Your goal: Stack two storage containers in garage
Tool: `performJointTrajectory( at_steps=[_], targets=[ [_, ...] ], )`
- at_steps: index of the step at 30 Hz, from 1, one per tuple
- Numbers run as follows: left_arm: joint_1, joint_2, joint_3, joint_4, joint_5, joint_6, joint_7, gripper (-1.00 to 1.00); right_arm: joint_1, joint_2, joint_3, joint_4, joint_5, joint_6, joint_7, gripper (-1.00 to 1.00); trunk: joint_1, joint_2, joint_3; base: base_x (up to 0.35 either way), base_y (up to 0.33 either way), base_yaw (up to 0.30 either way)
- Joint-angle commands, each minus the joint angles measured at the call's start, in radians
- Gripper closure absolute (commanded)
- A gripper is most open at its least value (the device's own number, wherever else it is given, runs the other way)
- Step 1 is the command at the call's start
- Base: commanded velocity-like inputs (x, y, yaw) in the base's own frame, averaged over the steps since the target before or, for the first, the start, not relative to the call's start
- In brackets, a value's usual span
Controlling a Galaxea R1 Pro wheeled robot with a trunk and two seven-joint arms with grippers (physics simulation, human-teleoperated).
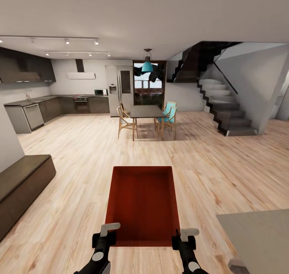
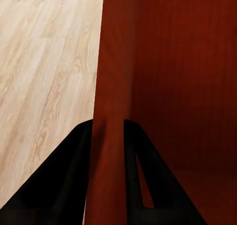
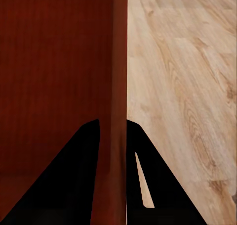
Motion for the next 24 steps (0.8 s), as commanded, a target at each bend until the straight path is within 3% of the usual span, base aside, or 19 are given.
performJointTrajectory(
  at_steps=[1,24],
  targets=[
    [-0.001,0.000,-0.009,0.003,0.021,0.059,0.007,1.00,-0.002,0.000,-0.007,-0.007,-0.013,-0.011,-0.021,1.00,0.001,-0.002,-0.002,0.321,0.000,0.000],
    [-0.001,0.000,-0.009,0.003,0.021,0.061,0.008,1.00,-0.002,0.000,-0.004,-0.007,-0.010,-0.014,-0.021,1.00,0.001,-0.002,-0.002,0.321,0.000,0.000]
  ],
)
